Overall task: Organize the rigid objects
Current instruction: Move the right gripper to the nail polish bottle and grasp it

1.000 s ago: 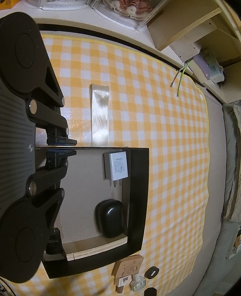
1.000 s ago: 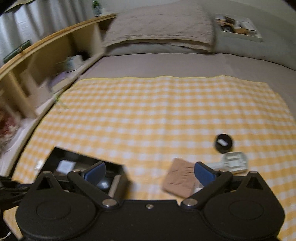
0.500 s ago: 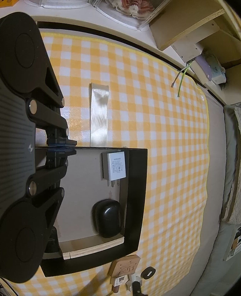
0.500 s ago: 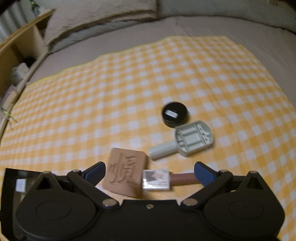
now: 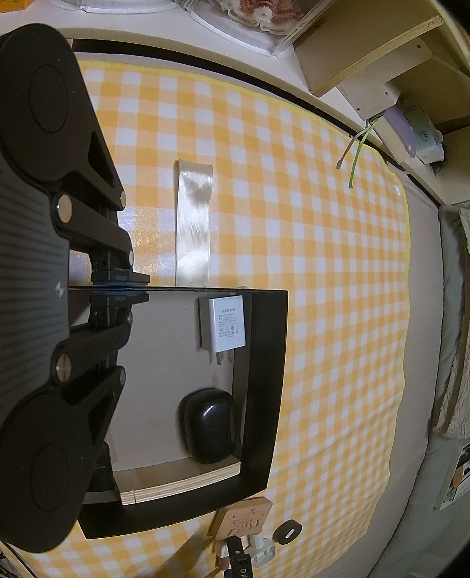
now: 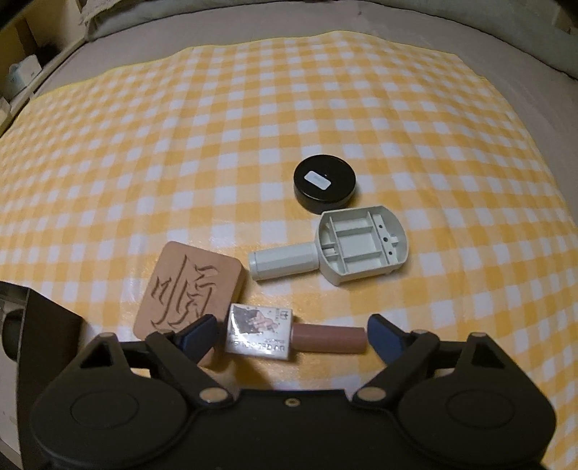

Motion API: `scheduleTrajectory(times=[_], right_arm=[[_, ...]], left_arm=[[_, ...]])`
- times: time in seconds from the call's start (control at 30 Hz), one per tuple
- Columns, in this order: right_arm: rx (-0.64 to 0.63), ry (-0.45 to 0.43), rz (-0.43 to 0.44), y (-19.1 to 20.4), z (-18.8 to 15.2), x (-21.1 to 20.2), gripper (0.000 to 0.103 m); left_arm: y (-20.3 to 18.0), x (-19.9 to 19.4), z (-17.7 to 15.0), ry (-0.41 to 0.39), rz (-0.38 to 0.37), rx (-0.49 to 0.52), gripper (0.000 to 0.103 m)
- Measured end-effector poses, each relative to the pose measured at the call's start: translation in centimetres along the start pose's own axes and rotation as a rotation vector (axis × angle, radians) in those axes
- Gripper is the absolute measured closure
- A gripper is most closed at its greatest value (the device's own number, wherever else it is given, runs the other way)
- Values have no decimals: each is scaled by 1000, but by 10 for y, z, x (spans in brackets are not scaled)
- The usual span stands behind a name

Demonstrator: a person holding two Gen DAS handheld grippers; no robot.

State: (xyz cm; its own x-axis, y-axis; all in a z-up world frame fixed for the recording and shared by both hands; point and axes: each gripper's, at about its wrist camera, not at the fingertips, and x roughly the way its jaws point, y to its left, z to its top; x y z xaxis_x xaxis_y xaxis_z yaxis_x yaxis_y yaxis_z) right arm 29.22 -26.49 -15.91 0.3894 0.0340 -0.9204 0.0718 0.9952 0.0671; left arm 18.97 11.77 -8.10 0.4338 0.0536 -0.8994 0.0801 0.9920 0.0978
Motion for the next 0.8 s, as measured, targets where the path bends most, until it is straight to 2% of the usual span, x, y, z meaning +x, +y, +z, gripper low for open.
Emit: scheduleTrajectory(times=[0.2, 0.4, 0.6, 0.8], right_arm=[[34, 8, 21, -12, 1, 9, 11], [27, 6, -42, -21, 2, 11, 11], [77, 50, -37, -46, 4, 28, 11], [-2, 8, -49, -48, -5, 38, 7]], left_arm=[[0, 0, 0, 1, 0, -1, 100], [-2, 3, 1, 3, 4, -2, 100], [-3, 3, 1, 5, 4, -4, 100], [-3, 3, 0, 5, 4, -4, 100]])
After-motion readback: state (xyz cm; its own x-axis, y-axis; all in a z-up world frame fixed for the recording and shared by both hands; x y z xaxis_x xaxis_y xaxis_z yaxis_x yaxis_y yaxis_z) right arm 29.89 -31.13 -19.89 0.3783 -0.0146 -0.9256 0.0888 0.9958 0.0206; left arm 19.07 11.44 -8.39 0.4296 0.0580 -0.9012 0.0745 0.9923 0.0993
